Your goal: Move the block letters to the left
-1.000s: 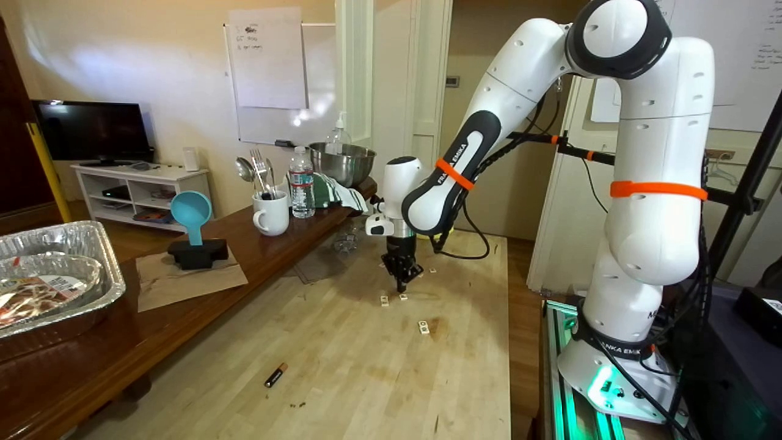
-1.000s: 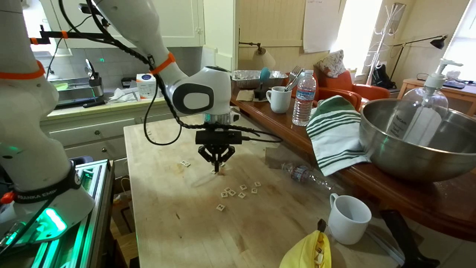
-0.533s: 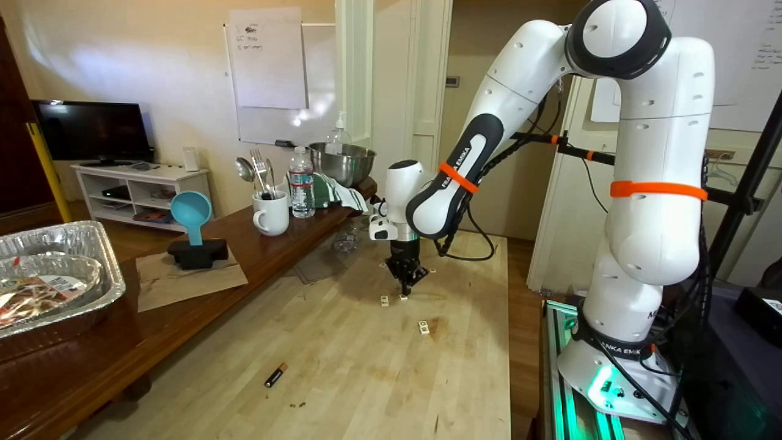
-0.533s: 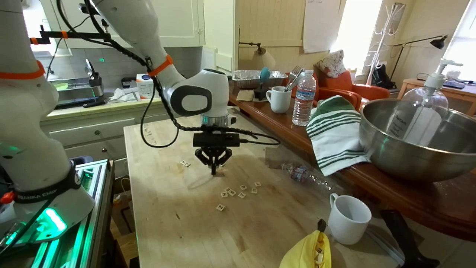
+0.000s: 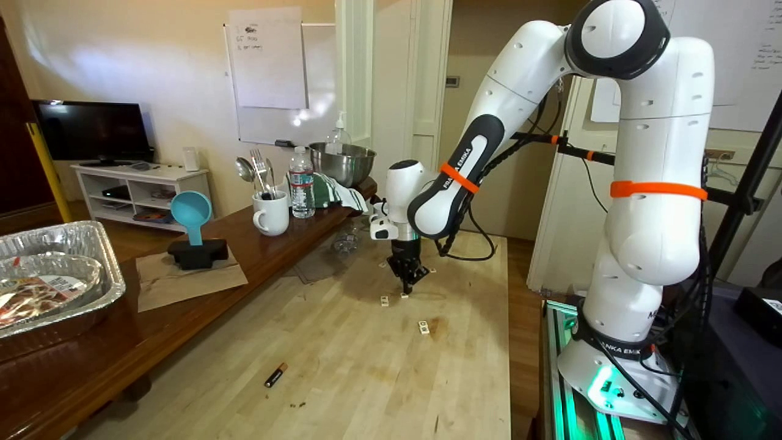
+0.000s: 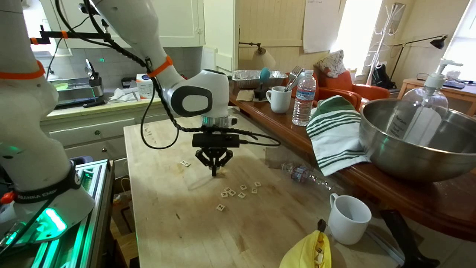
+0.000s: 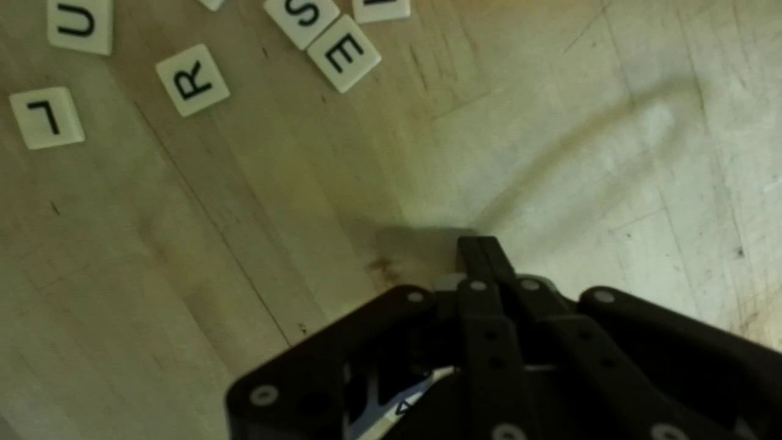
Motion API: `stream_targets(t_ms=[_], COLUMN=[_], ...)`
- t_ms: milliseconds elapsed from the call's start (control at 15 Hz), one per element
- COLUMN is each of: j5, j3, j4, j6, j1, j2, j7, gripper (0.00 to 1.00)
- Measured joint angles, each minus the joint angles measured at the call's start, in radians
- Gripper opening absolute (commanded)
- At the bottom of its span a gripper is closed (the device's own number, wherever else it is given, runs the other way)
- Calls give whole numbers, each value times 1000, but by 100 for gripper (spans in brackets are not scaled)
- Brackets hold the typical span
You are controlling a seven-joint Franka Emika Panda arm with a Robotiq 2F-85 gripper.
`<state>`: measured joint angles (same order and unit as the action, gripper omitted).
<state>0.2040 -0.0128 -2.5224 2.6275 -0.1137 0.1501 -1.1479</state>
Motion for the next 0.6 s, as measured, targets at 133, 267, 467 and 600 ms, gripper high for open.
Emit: stream_targets(t_ms=[133,267,467,600], j5=[4,6,6,7], j3=[2,2,2,2], j4=[4,8,13,16], j6=[0,0,2,4], j1=[1,2,5,7], j2=[3,6,10,13], j7=[20,38,61,75], gripper=[0,0,0,0])
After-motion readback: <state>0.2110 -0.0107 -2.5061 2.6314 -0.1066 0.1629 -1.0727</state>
